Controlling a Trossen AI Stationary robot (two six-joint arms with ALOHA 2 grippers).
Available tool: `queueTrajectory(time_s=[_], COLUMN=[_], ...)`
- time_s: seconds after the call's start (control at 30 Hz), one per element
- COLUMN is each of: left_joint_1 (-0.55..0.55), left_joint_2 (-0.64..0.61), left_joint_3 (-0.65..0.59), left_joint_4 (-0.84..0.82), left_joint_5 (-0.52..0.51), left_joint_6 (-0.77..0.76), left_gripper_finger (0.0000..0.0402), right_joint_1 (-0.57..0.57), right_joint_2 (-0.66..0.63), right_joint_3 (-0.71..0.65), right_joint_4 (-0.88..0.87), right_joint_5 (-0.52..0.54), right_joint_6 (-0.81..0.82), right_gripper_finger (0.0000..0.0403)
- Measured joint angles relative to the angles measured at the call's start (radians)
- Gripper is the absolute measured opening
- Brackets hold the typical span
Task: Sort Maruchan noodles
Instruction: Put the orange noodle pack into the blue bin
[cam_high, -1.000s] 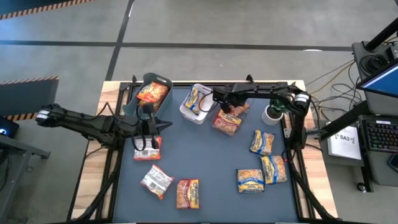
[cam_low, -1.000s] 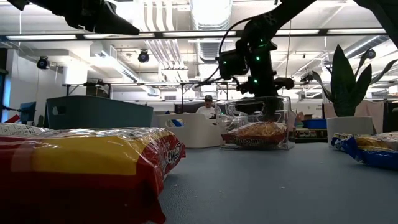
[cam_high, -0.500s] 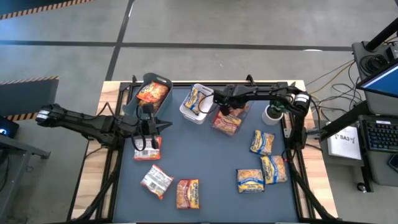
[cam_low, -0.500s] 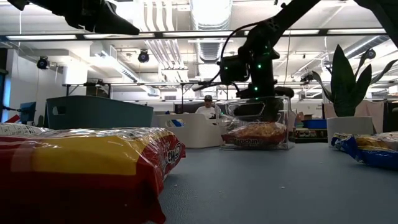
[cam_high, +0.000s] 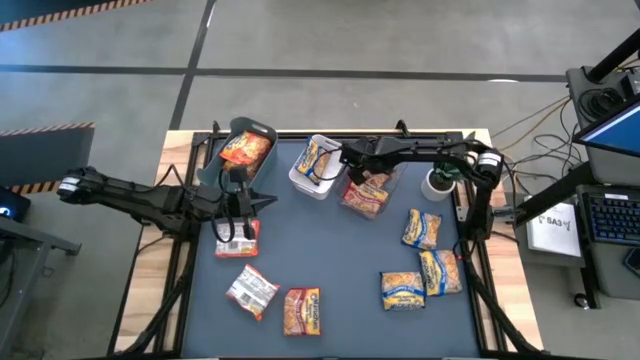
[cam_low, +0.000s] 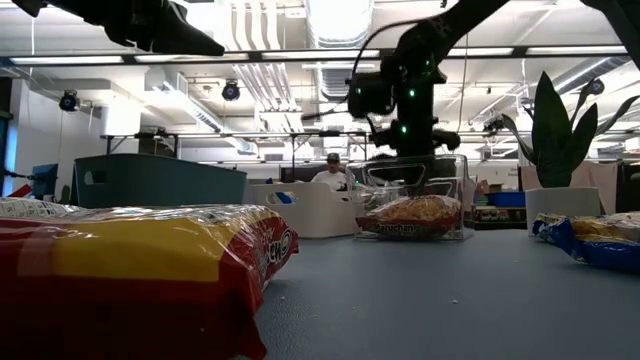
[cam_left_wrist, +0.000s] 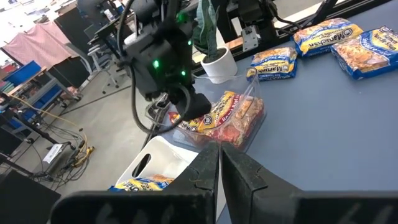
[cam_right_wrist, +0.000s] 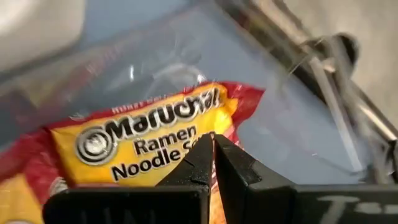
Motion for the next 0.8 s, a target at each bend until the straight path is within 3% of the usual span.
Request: queueTrajectory(time_s=[0.2,0.4,0.8], left_joint_1=[0.000,0.000,0.000], left_joint_2=[0.000,0.000,0.000], left_joint_3=[0.000,0.000,0.000], left_joint_4=[0.001,0.024,0.033], left_joint_5=[0.000,0.000,0.000], left_joint_6=[0.000,-0.001,-0.043], left_gripper_finger=[0.0000,0.0000,0.0000], right_joint_1=[0.088,0.254,0.543], right_joint_2=[-0.086,-0.175,-0.211], right_joint_3=[0.003,-0.014,-0.243], right_joint_4=[0.006,0.085,0.735], right_joint_5=[0.060,0.064,0.069], right_joint_6=[0.008,0.007,-0.147], right_gripper_finger=[0.0009,0.0009,0.0009])
